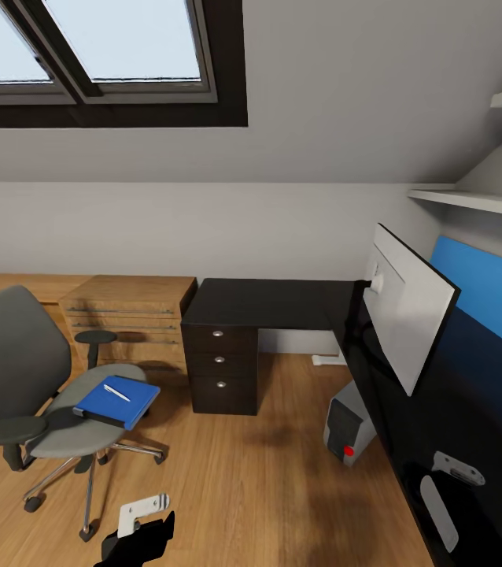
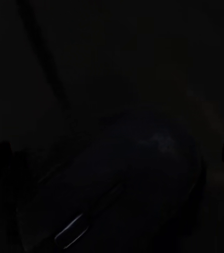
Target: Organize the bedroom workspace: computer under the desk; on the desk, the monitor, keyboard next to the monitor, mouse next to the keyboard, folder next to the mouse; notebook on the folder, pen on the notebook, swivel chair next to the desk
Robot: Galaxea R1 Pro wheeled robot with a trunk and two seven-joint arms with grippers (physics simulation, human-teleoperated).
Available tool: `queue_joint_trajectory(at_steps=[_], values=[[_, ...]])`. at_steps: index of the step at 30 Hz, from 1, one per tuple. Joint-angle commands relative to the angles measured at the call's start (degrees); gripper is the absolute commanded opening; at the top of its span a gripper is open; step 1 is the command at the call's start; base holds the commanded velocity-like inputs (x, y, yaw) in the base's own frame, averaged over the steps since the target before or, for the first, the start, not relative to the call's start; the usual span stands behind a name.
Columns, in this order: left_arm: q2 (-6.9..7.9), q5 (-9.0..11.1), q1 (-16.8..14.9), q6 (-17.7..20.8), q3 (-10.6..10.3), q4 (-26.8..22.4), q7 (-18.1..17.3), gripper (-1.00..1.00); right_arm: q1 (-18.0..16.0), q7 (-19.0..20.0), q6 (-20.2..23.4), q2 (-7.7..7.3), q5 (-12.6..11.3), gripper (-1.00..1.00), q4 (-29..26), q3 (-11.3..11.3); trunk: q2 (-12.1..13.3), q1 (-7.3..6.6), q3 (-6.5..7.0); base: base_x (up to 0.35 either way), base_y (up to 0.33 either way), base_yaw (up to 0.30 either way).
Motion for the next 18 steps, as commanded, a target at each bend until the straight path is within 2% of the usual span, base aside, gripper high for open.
queue_joint_trajectory(at_steps=[1,18], values=[[-0.03,0.49,0.0,0.24,0.02,-0.1,0.31,1.0,-0.02,-0.44,0.14,-0.02,-0.6,-1.0,-0.08,0.07,-0.04,0.01,-0.06,0.0,0.0,0.0],[-0.03,0.55,0.0,0.24,0.02,-0.06,0.31,1.0,-0.03,-0.53,0.02,0.04,-0.6,-1.0,-0.15,0.07,-0.04,0.01,-0.06,0.0,0.0,0.0]])
